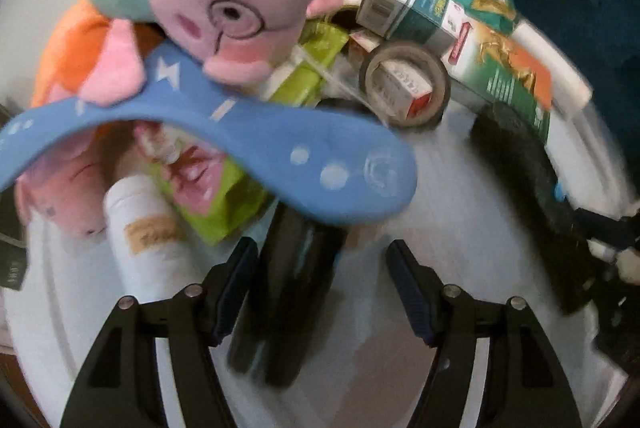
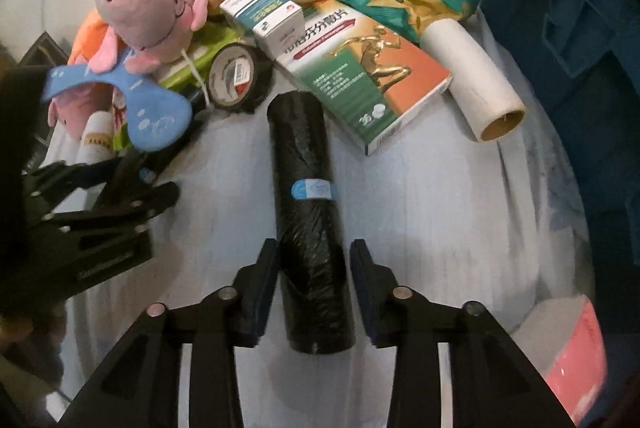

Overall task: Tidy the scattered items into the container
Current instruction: 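Grasp one black trash-bag roll with the right tool while the left grasps the other roll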

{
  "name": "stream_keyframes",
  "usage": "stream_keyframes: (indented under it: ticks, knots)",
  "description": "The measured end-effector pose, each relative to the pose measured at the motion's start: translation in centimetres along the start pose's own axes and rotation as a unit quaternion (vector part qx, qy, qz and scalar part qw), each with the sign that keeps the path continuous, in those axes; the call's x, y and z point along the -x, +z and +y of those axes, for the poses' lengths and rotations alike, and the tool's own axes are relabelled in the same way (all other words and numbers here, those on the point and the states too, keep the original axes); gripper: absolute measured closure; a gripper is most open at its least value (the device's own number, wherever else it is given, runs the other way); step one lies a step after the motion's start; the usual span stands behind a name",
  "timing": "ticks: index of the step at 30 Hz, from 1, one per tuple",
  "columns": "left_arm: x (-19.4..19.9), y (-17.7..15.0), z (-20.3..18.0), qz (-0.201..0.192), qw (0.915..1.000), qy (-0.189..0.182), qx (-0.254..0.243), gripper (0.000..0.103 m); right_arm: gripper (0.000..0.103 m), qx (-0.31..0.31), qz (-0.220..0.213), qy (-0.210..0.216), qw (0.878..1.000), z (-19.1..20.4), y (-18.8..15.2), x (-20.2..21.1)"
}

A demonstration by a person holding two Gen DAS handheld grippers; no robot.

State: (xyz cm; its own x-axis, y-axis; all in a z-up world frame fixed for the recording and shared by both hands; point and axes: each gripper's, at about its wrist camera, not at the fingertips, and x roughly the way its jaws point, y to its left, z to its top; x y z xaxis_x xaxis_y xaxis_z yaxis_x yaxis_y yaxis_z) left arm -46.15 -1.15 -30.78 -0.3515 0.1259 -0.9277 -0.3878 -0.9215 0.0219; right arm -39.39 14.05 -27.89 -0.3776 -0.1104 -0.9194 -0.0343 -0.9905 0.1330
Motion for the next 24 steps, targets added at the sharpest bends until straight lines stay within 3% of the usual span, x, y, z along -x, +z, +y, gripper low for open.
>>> stream_keyframes:
  ticks: [2,4,5,6,7,8,9,10,11,17,20,23,24]
  knots:
    - [-0.3,0.4,0.2,0.0,1.0,-0.007,0.003,0.03,0.045,-0.005,-0.005,0.0,1.0,-0.3,0.4,-0.3]
    - [-0.3,0.3,0.3,-0.003,1.0,-0.008,0.0,0.03,0.039,-0.01,-0.009,-0.001,1.0,-0.4,0.8,-0.6]
    - [-0.3,0.2,0.3,-0.004,0.9999,-0.01,0.0,0.03,0.029,-0.01,-0.009,-0.004,1.0,-0.4,1.0,-0.8]
    - [-0.1,-0.1,0.6,-0.005,0.9998,-0.016,0.007,0.034,0.024,-0.007,-0.007,-0.009,1.0,-0.2,1.2,-1.1]
    - [0.2,-0.6,0.9,-0.007,0.9997,-0.019,0.016,0.046,0.022,-0.002,-0.005,-0.015,1.0,0.1,1.4,-1.4]
    - [0.5,-1.1,1.1,-0.009,0.9995,-0.018,0.022,0.064,0.033,0.002,0.0,-0.019,1.0,0.4,1.4,-1.7]
    - [0.8,-1.6,1.2,-0.008,0.9994,-0.017,0.028,0.065,0.041,0.011,0.004,-0.026,1.0,0.8,1.2,-1.7]
    - [1.1,-2.3,1.3,-0.004,0.9994,-0.015,0.032,0.065,0.058,0.023,0.007,-0.036,0.999,1.3,1.0,-1.5]
    - [1.4,-2.9,1.3,-0.001,0.9993,-0.012,0.036,0.065,0.068,0.035,0.01,-0.045,0.998,1.8,0.7,-1.4]
    - [3.6,-8.5,0.5,0.023,0.9982,-0.006,0.055,0.066,0.069,0.066,0.034,-0.032,0.997,3.2,-2.3,0.0]
    - [4.1,-9.7,0.2,0.023,0.998,-0.004,0.059,0.065,0.067,0.073,0.035,-0.028,0.996,3.4,-3.1,0.5]
    - [4.0,-9.5,0.4,0.031,0.9974,-0.005,0.065,0.065,0.051,0.072,0.037,-0.009,0.997,3.5,-2.4,0.3]
    - [3.9,-9.4,0.4,0.032,0.9971,-0.004,0.069,0.065,0.05,0.079,0.035,-0.011,0.996,3.7,-2.2,0.2]
